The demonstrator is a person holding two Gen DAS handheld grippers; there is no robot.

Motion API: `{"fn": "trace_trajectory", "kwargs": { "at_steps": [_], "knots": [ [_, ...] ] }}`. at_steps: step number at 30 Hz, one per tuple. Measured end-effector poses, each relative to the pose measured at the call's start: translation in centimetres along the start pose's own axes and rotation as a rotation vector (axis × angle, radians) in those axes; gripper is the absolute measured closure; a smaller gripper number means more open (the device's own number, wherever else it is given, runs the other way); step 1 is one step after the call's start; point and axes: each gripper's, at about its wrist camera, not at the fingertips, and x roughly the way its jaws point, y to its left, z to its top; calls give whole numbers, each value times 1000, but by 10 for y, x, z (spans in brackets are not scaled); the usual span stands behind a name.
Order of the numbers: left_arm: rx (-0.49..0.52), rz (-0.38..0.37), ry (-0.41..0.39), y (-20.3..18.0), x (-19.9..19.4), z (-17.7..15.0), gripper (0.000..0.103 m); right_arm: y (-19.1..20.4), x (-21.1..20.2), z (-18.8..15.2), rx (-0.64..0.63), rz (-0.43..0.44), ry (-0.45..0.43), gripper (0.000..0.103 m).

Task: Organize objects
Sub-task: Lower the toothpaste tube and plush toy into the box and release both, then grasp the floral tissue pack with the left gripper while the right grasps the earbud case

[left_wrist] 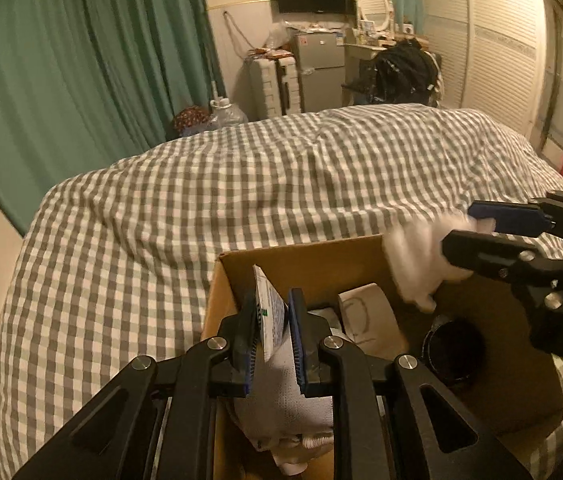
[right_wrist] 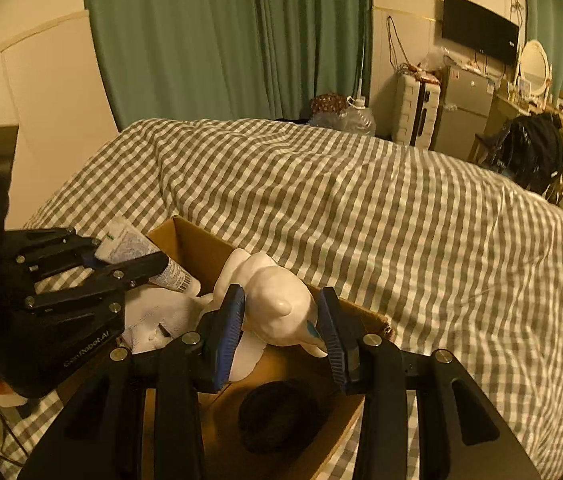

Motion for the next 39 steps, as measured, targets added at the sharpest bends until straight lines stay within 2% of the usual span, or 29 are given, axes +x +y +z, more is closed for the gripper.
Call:
{"fn": "trace_trajectory", "kwargs": {
  "at_steps": [1, 2, 3, 5, 7, 9, 11, 14, 21, 27, 32, 35, 39],
  "knots": [
    [-9, 1, 1, 1, -3, 0, 85, 0, -2, 0, 9, 4, -3, 64],
    [-15, 1, 0, 2, -6, 1, 79, -2, -5, 1, 20, 5, -7, 60],
    [-22, 2, -6, 4, -11, 0, 73, -1, -12, 1, 29, 3, -15, 50],
    [-34, 18, -24, 8, -24, 0, 40, -1, -27, 4, 47, -4, -46, 42],
    [-48, 36, -59, 11, -44, 0, 33, -2, -45, 7, 58, -10, -78, 42],
    [-59, 36, -77, 14, -63, 0, 31, 0, -67, 10, 61, -15, -109, 39],
    [-67, 47, -98, 16, -83, -2, 22, 6, -88, 10, 56, -27, -135, 36],
    [-66, 76, -136, 16, -113, -6, 14, 17, -123, 8, 37, -45, -174, 36],
    [-74, 97, -199, 17, -175, -37, 6, 50, -202, -9, -25, -74, -251, 32],
    [-78, 98, -184, 14, -193, -77, 4, 74, -231, -40, -82, -87, -243, 31],
    [-101, 108, -127, 12, -180, -116, 4, 87, -220, -80, -96, -87, -174, 31],
    [-122, 108, -94, 7, -165, -141, 4, 92, -198, -109, -97, -82, -101, 31],
    [-98, 114, -42, -9, -142, -171, 4, 98, -167, -147, -90, -71, -10, 31]
  ]
}}
